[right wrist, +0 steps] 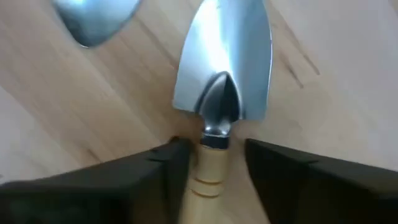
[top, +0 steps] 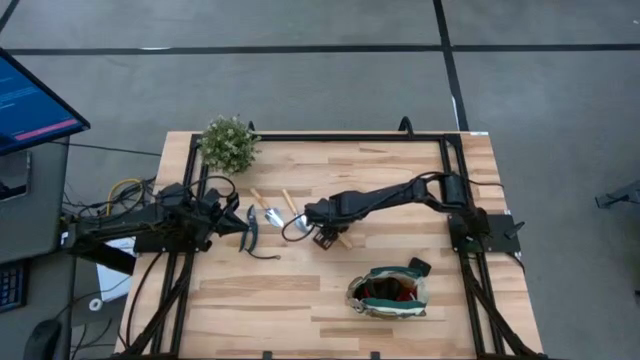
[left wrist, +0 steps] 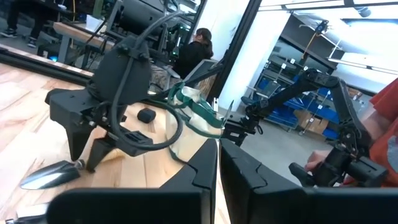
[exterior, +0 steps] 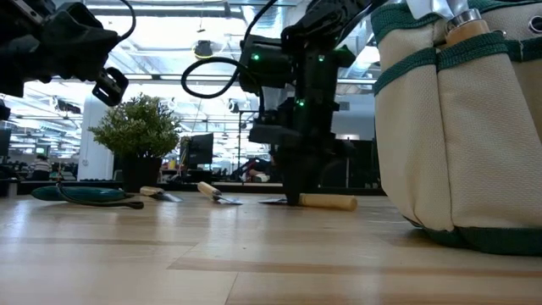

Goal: Pick & Place Garden tools in Gardening bag
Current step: Put the brown trowel into the gardening bag

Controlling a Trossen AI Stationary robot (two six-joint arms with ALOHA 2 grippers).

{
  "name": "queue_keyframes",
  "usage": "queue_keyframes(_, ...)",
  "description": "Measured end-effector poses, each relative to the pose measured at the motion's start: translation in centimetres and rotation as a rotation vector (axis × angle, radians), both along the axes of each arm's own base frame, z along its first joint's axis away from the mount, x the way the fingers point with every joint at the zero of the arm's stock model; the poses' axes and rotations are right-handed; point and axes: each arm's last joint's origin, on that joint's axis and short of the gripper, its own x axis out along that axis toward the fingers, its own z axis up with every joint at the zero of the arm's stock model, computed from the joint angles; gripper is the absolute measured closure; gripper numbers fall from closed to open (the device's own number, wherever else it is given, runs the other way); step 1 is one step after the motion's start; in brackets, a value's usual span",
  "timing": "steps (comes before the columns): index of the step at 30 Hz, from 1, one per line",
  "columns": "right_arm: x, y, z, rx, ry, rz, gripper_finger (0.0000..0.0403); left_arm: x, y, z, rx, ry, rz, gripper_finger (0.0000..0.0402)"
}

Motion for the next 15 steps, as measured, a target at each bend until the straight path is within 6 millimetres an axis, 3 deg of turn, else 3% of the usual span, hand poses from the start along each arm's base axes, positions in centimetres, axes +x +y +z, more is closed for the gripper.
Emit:
queue_keyframes(4, 0.01, -0.29, 0.1, 0.019, 0.007, 0.022, 0.0348, 0.01, 0.0, -0.01, 0.0, 0.001, 0.0, 0.0384)
queue_keyframes(15, 0.13, -0.54, 0.91, -0.021, -0.041, 0.036, 0.0351, 0.01, 0.0, 0.01, 0.0, 0.0, 0.0, 0.0384)
